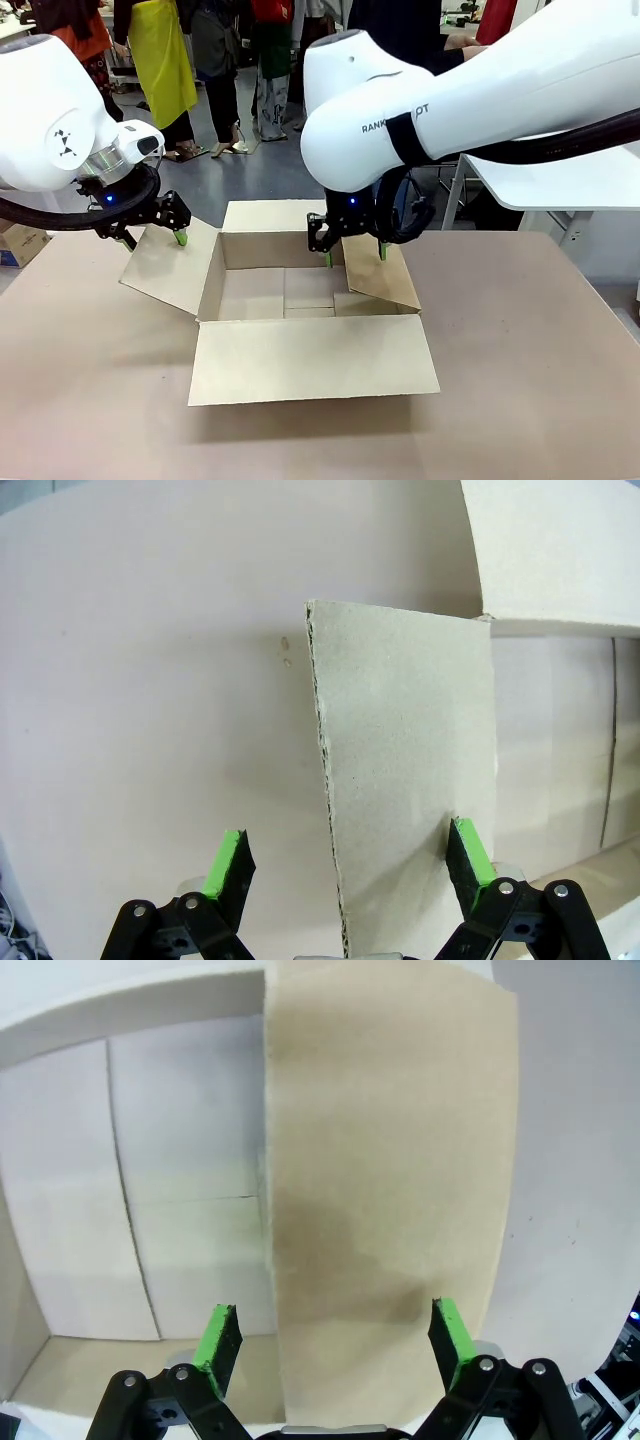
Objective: Pack the gift set into the box.
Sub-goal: Place both hands on the side flaps of the Package Box and spread them outward.
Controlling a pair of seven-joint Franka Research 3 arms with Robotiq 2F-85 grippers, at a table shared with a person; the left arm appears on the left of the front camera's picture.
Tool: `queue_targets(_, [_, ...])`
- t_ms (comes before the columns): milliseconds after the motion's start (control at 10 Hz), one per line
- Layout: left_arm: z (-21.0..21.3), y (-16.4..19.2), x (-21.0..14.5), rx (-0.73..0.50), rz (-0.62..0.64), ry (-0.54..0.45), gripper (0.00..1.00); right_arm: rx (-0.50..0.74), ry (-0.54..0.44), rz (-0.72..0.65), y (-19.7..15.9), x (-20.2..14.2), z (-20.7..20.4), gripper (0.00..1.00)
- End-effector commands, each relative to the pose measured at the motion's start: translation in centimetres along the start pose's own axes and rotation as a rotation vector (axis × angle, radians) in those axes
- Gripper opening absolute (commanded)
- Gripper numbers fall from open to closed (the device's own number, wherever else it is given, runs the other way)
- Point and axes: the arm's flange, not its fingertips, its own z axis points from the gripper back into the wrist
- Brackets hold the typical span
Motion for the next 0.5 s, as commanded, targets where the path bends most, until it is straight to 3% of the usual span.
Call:
queue_targets(0, [0.3, 0.0, -0.1, 0.017, 0.008, -0.003, 1.0, -0.066, -0.038, -0.05, 0.3, 0.0, -0.6, 1.0])
queue_targets(400, [0.3, 0.0, -0.1, 0.017, 0.008, -0.003, 1.0, -0.146, -0.098, -0.075, -1.1, -0.4, 0.9, 1.0])
